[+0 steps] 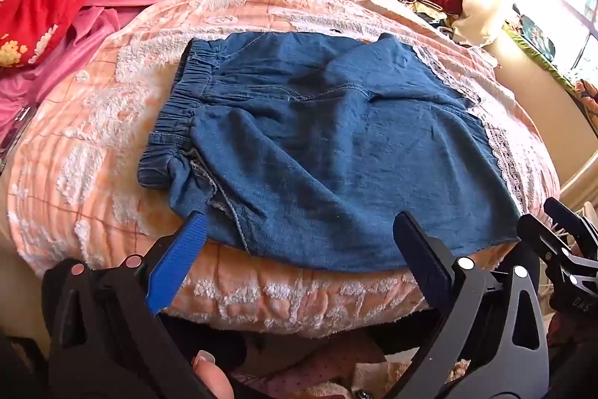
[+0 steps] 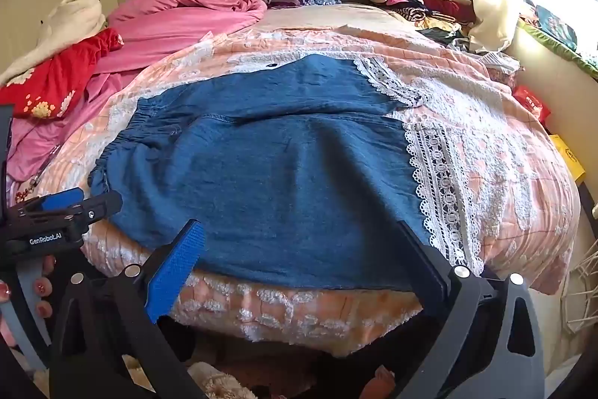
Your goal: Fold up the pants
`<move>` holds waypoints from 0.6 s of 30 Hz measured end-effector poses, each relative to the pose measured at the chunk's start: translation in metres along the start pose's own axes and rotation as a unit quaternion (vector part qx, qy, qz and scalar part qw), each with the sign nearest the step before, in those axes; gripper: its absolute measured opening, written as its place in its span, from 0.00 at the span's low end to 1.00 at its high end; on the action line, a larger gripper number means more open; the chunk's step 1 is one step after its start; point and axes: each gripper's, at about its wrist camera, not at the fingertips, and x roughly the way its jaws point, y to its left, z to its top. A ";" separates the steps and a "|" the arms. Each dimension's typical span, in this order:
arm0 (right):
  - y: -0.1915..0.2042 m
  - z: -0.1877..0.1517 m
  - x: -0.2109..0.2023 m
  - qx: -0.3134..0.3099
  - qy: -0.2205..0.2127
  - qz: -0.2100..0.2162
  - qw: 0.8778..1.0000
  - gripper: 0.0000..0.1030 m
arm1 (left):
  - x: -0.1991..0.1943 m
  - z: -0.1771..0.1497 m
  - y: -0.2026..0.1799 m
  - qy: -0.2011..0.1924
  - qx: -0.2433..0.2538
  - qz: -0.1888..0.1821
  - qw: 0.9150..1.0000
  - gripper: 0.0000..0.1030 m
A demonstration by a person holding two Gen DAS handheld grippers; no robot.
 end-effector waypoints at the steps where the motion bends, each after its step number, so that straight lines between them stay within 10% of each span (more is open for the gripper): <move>1: 0.000 0.000 0.001 0.002 0.002 -0.002 1.000 0.96 | 0.000 0.000 0.000 0.001 -0.001 0.003 1.000 0.91; 18: -0.004 0.001 -0.002 0.005 0.002 0.002 1.000 0.96 | -0.005 0.003 -0.002 0.002 0.007 0.009 1.000 0.91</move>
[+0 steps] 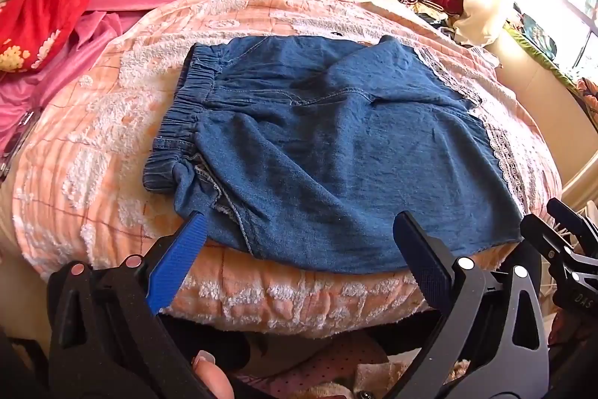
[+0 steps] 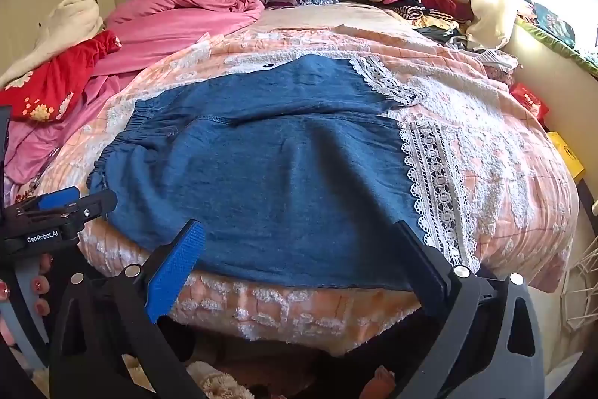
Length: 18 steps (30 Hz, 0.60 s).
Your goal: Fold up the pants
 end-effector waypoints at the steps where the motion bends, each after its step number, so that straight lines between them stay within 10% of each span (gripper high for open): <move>1: 0.000 0.000 0.000 -0.001 0.000 0.000 1.000 0.96 | 0.000 0.000 0.000 0.000 0.000 0.000 1.000 0.91; 18: 0.003 0.001 0.001 -0.003 -0.001 0.000 1.000 0.96 | 0.002 0.001 -0.001 0.001 0.005 0.001 1.000 0.91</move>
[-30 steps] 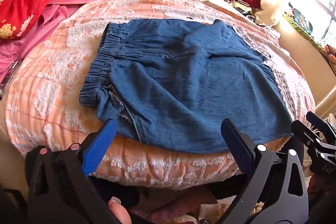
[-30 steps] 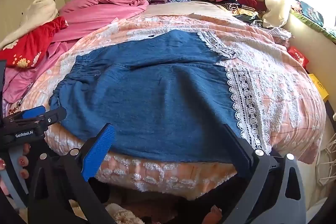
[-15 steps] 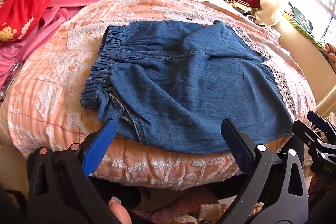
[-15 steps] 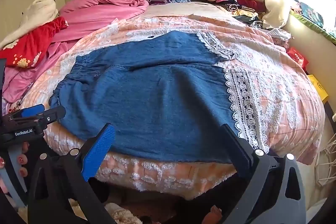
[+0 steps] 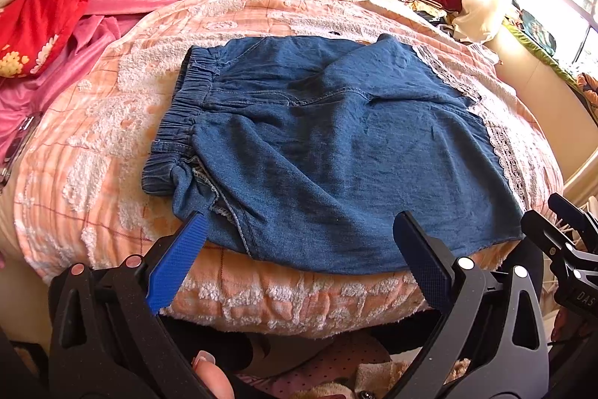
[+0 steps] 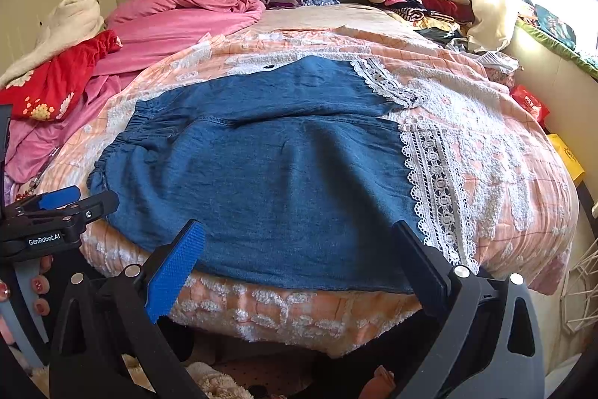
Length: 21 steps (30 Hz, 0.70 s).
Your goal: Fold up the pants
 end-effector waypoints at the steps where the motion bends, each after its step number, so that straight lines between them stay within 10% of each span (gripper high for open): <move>1: 0.000 0.000 0.000 0.000 0.000 0.000 1.000 0.96 | 0.000 0.000 0.000 0.000 0.000 0.000 1.000 0.91; 21: -0.014 0.016 0.007 0.008 -0.009 0.004 1.000 0.96 | 0.008 0.018 0.002 -0.005 0.005 0.001 1.000 0.91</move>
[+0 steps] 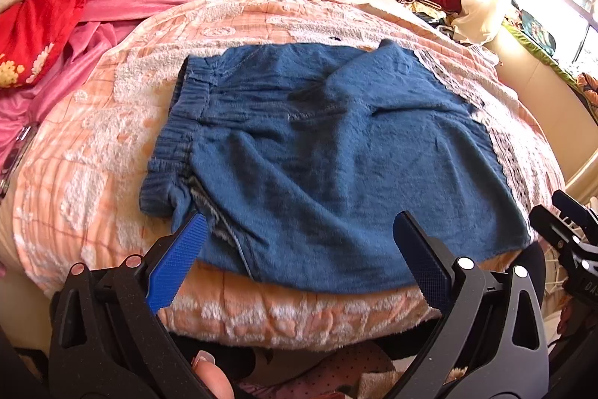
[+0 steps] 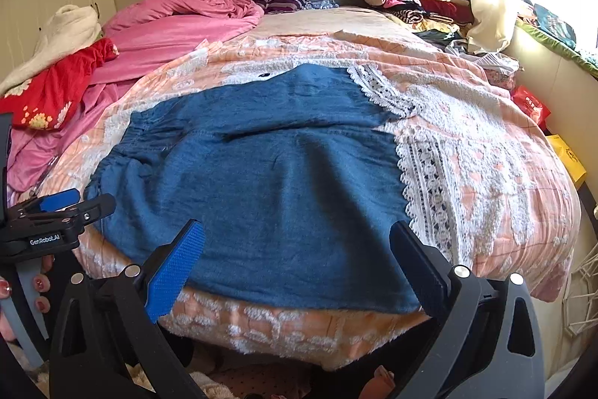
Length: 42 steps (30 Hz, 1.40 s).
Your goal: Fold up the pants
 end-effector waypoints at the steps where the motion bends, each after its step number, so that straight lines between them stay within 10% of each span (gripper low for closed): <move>1: -0.005 0.005 0.002 0.005 -0.001 0.005 1.000 0.96 | 0.003 0.008 0.004 -0.003 0.000 0.001 1.000 0.91; 20: -0.085 0.095 0.093 0.014 0.016 -0.022 1.000 0.96 | 0.128 0.136 0.105 0.024 0.026 0.093 0.995 0.91; 27: -0.127 0.124 0.146 0.019 0.055 -0.064 0.996 0.96 | 0.173 0.145 0.124 0.077 0.007 0.050 0.996 0.90; 30: -0.145 0.129 0.174 0.028 0.089 -0.066 0.994 0.96 | 0.172 0.147 0.126 0.072 -0.011 -0.015 0.997 0.70; 38: -0.183 0.138 0.209 0.080 0.109 -0.042 0.990 0.93 | 0.176 0.153 0.137 0.076 -0.037 -0.050 0.995 0.25; 42: -0.183 0.139 0.214 0.083 0.117 -0.008 0.990 0.54 | 0.170 0.151 0.135 0.063 -0.012 -0.031 0.997 0.22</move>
